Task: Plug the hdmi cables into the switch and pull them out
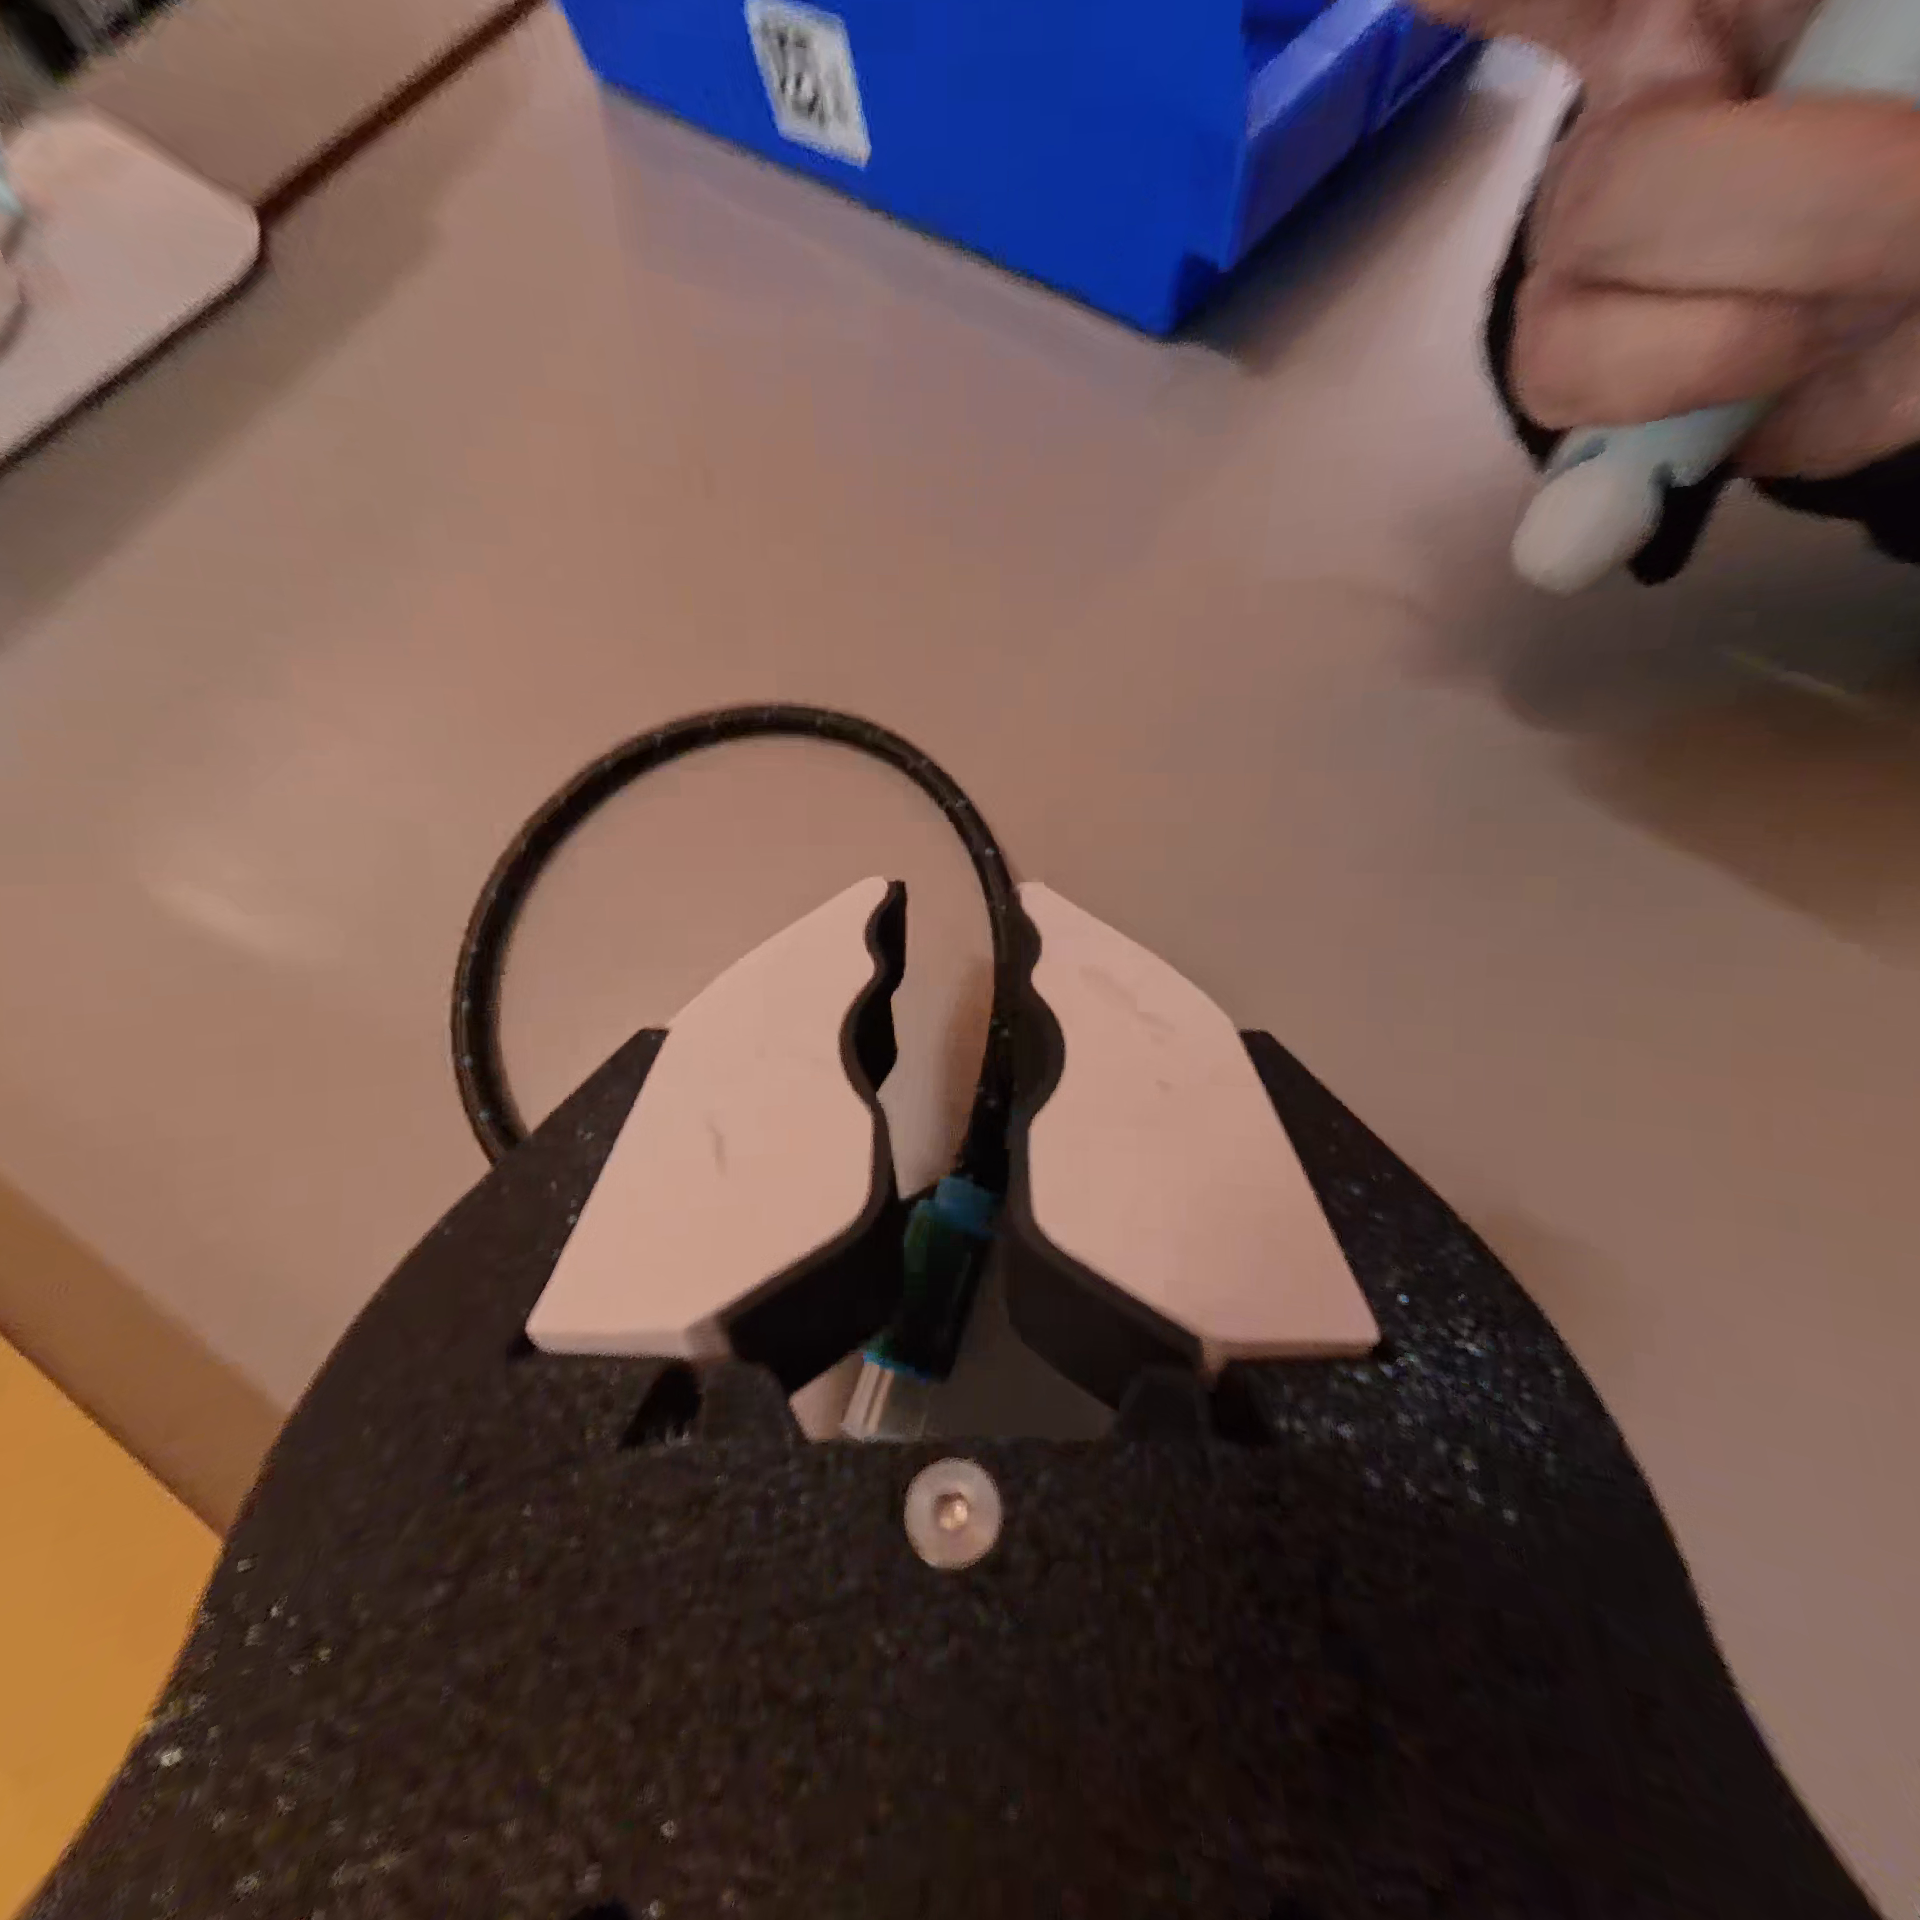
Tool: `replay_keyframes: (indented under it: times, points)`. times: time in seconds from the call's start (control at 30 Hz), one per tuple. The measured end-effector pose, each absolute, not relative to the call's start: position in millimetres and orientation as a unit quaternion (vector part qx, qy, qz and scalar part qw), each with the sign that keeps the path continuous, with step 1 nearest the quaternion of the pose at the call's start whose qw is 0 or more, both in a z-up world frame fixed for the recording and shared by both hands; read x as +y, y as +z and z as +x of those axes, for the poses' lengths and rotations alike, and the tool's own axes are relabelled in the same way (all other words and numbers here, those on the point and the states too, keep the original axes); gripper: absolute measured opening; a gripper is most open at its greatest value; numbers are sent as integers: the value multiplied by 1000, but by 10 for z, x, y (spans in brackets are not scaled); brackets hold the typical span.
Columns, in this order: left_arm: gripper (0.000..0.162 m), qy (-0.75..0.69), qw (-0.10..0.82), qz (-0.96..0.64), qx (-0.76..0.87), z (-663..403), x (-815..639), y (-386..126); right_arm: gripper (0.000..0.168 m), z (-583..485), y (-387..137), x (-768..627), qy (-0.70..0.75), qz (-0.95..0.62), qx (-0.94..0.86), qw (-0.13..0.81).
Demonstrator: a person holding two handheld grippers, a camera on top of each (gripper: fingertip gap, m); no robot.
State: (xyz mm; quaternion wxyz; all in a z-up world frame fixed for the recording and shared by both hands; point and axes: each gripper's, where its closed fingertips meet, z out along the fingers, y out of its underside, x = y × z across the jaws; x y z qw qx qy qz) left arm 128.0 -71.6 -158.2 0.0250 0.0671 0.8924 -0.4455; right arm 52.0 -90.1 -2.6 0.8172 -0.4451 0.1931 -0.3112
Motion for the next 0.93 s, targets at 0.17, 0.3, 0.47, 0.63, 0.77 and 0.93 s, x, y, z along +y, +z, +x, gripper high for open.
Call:
replay_keyframes:
  times: [0.17, 0.3, 0.47, 0.63, 0.77, 0.93]
  points:
    - [37, -403, -6, 235, 884, 1121, -449, -1525, 74, 529, -38, -891, -312, -450, 194, 814]
    - [39, -330, 10, 324, 886, 1223, -300, -1649, 73, 533, -44, -882, -307, -453, 194, 814]
    - [38, -250, -13, 380, 891, 1275, -221, -1913, 73, 538, -68, -858, -306, -461, 194, 810]
    - [12, -282, -97, 317, 900, 1092, -312, -1958, 73, 550, -77, -849, -318, -469, 195, 801]
    - [12, -319, -78, 237, 914, 1100, -403, -1956, 74, 579, -88, -887, -326, -469, 207, 794]
    - [11, -283, 28, 197, 938, 1236, -370, -1890, 74, 565, -185, -790, -309, -514, 199, 775]
